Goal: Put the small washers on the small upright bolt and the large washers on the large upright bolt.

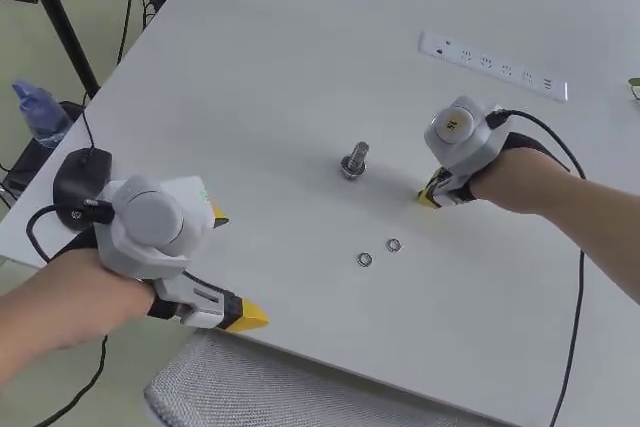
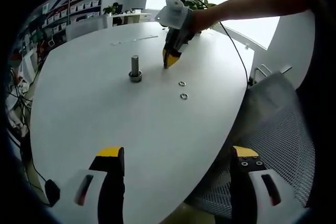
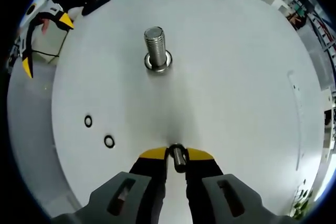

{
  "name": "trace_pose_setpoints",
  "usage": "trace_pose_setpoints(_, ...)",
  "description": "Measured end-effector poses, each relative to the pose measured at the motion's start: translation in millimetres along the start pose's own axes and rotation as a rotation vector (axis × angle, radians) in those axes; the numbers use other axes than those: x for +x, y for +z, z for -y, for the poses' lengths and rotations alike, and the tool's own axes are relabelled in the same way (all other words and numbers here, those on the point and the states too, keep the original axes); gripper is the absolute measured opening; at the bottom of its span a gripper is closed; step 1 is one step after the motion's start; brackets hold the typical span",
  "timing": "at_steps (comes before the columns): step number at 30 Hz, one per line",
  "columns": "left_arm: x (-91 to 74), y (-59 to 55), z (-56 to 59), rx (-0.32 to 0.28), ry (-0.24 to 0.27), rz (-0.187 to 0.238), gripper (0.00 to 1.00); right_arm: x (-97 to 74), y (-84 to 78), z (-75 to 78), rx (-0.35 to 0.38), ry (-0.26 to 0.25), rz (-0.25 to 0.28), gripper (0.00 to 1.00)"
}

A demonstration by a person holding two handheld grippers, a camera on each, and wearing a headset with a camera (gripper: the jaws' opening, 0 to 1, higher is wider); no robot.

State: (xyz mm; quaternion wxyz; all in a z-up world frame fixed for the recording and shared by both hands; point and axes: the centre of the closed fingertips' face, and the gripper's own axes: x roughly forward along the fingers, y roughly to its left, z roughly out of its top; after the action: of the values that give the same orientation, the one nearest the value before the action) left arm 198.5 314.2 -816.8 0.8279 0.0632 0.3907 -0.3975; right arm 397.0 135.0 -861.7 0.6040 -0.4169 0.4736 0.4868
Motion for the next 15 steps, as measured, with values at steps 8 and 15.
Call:
trace_pose_setpoints(8, -1.9, 0.7, 0.1, 0.007, -0.008, 0.0, 0.82, -1.2, 1.5, -1.5, -0.009, -0.001, 0.006, 0.18)
trace_pose_setpoints(15, -5.2, 0.0, -2.0, 0.013, -0.007, -0.006, 0.82, -3.3, 1.9, -0.6, 0.001, 0.009, 0.005, 0.21)
